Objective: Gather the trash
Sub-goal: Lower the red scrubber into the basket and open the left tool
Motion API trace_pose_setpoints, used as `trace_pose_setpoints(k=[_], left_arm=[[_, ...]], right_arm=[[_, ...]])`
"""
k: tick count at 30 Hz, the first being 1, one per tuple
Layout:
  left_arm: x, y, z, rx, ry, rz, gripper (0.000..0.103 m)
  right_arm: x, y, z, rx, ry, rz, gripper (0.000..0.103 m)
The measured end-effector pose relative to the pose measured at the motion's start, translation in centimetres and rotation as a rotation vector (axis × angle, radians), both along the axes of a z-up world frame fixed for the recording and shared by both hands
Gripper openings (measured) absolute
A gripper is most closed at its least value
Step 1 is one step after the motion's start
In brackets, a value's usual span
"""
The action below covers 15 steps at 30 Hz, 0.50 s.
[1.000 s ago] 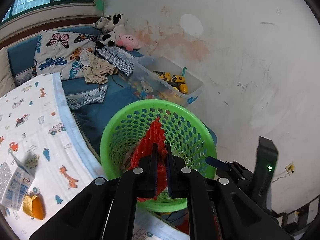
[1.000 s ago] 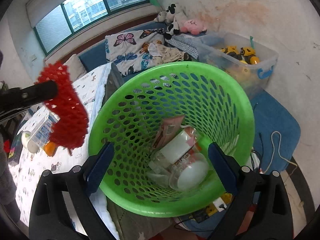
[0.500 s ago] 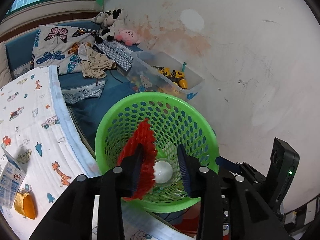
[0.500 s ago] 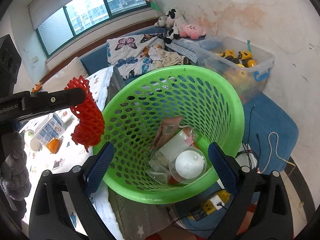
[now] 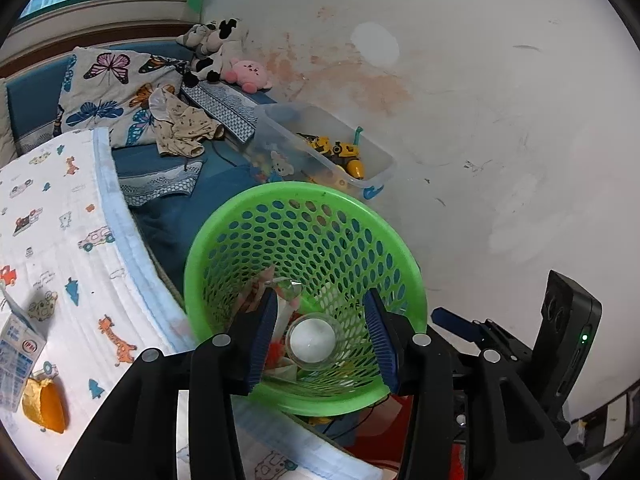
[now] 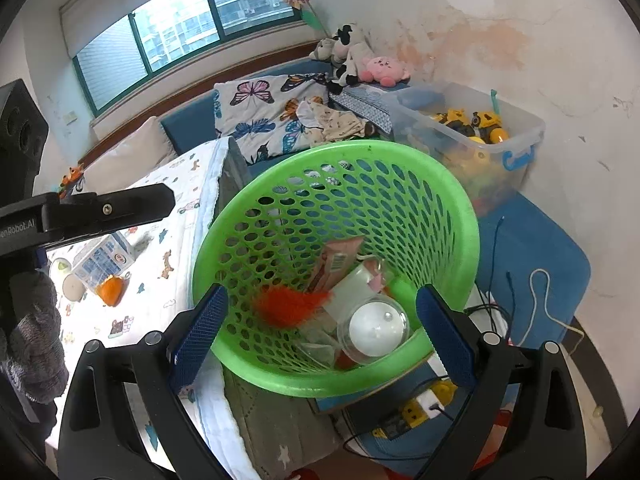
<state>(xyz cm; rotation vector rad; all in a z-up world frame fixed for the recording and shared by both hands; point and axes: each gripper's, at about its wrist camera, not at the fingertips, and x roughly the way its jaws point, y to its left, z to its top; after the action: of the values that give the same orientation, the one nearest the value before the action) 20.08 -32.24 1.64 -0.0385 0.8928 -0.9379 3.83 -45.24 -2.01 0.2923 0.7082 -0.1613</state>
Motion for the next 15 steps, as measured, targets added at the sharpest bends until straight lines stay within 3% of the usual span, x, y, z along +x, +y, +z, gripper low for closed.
trace_pose_setpoints(k=[8, 15], left_arm=[[-0.6, 4.2, -0.1, 0.038, -0.050, 0.058, 0.044], [0.0, 11.8, -0.6, 0.077, -0.055, 0.231, 0.044]], right_arm=[[0.5, 1.7, 0.1, 0.004, 0.000, 0.039, 0.094], [2.1, 5.0, 0.4, 0.004, -0.002, 0.112, 0.094]])
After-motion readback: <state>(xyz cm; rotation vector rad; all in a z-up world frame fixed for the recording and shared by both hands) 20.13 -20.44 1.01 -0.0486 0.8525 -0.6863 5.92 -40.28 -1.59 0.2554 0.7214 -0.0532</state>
